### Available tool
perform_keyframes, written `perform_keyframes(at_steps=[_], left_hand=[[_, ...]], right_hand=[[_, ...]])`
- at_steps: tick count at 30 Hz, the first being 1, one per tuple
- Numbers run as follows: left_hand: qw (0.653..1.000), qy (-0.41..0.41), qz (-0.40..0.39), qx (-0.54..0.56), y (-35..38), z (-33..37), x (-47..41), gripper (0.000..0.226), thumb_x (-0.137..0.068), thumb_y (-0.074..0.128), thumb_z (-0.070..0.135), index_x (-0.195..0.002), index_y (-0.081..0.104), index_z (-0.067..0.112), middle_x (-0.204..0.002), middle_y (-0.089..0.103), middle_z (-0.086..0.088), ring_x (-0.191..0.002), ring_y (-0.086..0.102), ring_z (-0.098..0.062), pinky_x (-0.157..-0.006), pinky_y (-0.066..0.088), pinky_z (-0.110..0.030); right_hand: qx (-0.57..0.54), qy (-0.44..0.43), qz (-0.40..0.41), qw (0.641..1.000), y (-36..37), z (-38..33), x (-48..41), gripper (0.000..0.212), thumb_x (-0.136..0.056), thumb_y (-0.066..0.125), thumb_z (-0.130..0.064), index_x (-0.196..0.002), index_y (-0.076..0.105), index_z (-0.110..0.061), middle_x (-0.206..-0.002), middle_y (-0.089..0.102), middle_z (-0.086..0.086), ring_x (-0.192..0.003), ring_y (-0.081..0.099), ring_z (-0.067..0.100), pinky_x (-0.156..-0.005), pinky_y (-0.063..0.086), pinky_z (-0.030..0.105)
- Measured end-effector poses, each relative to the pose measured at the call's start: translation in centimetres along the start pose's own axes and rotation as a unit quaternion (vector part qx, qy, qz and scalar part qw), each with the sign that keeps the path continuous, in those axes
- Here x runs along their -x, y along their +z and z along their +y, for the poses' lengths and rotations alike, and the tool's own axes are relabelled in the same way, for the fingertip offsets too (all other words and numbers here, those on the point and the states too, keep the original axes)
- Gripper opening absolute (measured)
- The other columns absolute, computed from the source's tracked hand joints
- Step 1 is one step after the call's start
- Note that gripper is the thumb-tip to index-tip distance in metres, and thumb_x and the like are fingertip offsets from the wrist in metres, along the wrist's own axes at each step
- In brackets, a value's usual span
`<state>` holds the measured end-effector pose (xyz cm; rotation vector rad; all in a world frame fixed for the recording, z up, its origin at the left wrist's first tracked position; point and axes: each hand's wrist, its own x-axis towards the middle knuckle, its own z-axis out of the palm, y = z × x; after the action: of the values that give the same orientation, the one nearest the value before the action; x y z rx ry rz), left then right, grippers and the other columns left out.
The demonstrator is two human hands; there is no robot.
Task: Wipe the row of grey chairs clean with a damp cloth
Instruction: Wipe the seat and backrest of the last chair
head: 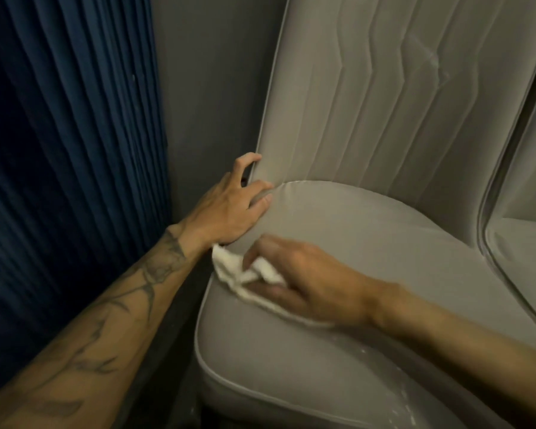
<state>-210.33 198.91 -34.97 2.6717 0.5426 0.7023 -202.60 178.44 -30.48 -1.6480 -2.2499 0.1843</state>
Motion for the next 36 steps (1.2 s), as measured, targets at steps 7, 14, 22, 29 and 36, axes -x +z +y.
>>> perform_keyframes(at_steps=[7,14,22,29,36], left_hand=[[1.000,-0.002,-0.007,0.015,-0.2,0.0,0.3,0.035,-0.107,0.040,0.052,-0.134,0.057,0.036,-0.161,0.005,0.019,-0.133,0.044,-0.027,-0.105,0.044,-0.050],[1.000,0.006,-0.007,0.005,-0.2,-0.1,0.2,0.036,-0.107,0.043,0.049,-0.135,0.058,0.032,-0.161,0.007,0.015,-0.131,0.046,-0.031,-0.104,0.046,-0.054],[1.000,0.012,-0.003,-0.010,-0.1,0.3,0.5,0.036,-0.108,0.039,0.051,-0.133,0.057,0.033,-0.164,0.009,0.009,-0.130,0.048,-0.033,-0.105,0.045,-0.053],[1.000,0.003,-0.003,-0.015,-0.3,0.6,0.4,0.034,-0.107,0.041,0.050,-0.132,0.057,0.034,-0.163,0.009,0.012,-0.130,0.047,-0.031,-0.104,0.046,-0.052],[0.999,0.010,0.004,-0.031,-0.3,0.6,0.5,0.035,-0.108,0.040,0.050,-0.130,0.059,0.031,-0.164,0.011,0.008,-0.126,0.051,-0.033,-0.102,0.047,-0.052]], right_hand=[[-0.004,0.029,0.005,1.000,0.9,-1.7,-1.5,0.024,-0.101,0.059,-0.033,-0.111,0.059,-0.011,-0.112,0.064,0.005,-0.096,0.062,0.024,-0.085,0.048,0.035],[-0.001,0.058,-0.026,0.998,-0.5,-1.3,-2.6,0.028,-0.101,0.058,-0.036,-0.111,0.058,-0.009,-0.110,0.065,0.006,-0.094,0.061,0.023,-0.085,0.048,0.039],[-0.044,-0.066,-0.054,0.995,1.2,-5.2,2.4,0.019,-0.099,0.064,-0.030,-0.113,0.057,-0.019,-0.108,0.056,-0.005,-0.094,0.055,0.013,-0.083,0.043,0.022],[0.058,0.106,0.002,0.993,-0.2,-0.8,-1.2,0.030,-0.101,0.058,-0.036,-0.118,0.057,-0.011,-0.118,0.063,0.006,-0.104,0.059,0.025,-0.087,0.043,0.029],[0.009,-0.030,-0.028,0.999,0.5,-3.5,3.5,0.025,-0.102,0.056,-0.044,-0.114,0.054,-0.022,-0.108,0.055,-0.008,-0.092,0.054,0.008,-0.081,0.037,0.013]])
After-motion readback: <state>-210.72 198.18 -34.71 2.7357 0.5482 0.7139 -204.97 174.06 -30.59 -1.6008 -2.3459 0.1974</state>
